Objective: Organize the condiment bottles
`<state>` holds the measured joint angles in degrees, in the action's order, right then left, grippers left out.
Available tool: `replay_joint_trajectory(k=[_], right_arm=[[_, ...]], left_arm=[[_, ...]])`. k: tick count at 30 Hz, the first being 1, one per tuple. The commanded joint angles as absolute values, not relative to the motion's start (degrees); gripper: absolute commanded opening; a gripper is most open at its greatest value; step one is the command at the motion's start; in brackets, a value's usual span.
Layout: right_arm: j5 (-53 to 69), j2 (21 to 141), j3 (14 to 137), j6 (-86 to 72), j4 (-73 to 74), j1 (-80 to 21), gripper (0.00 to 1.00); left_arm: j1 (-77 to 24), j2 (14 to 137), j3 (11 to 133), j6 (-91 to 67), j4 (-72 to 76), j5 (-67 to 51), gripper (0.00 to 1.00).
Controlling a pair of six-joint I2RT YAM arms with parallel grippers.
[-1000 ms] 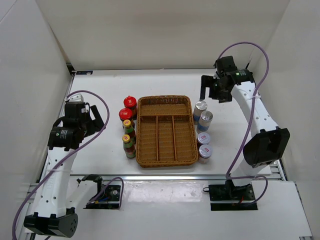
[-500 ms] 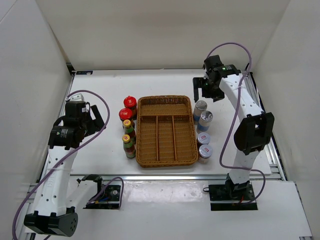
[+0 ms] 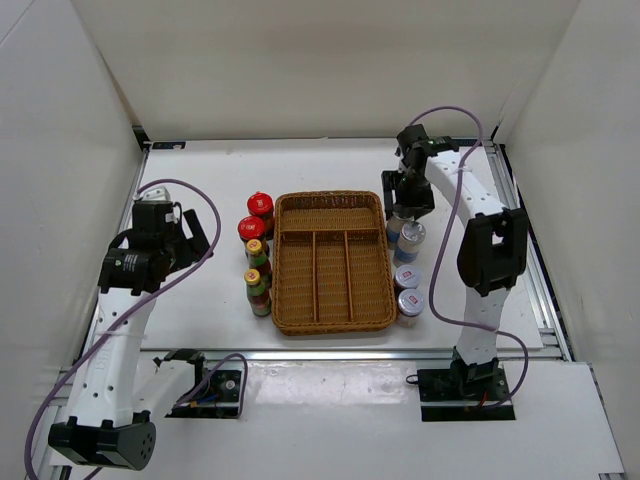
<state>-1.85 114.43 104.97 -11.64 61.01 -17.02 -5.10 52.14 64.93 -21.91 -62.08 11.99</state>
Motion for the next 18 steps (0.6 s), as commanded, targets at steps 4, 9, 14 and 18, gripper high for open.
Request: replay_joint_trajectory(k=[4,9,14,18], right_arm=[[0.79,115.22,107.13,-12.39,65.73,-17.14,0.55],[-2.71,112.07,110.03,-12.92,66.26,-17.14,0.31],[-8.07,107.41,116.19,-12.04,67.85,-20.99,0.17],[-11.6,101.7,113.39,-11.52,63.66,-26.71,0.12]], left_arm=[[-4.92,52.29,64.51,-21.97,-61.44,11.07,1.0],[-4.92,51.68,64.51,-21.97,-61.44,10.46,1.0],[-4.92,51.68,64.51,-21.97,-61.44,9.32,1.0],[-4.92,51.68,64.51,-21.97,-61.44,9.32,1.0]])
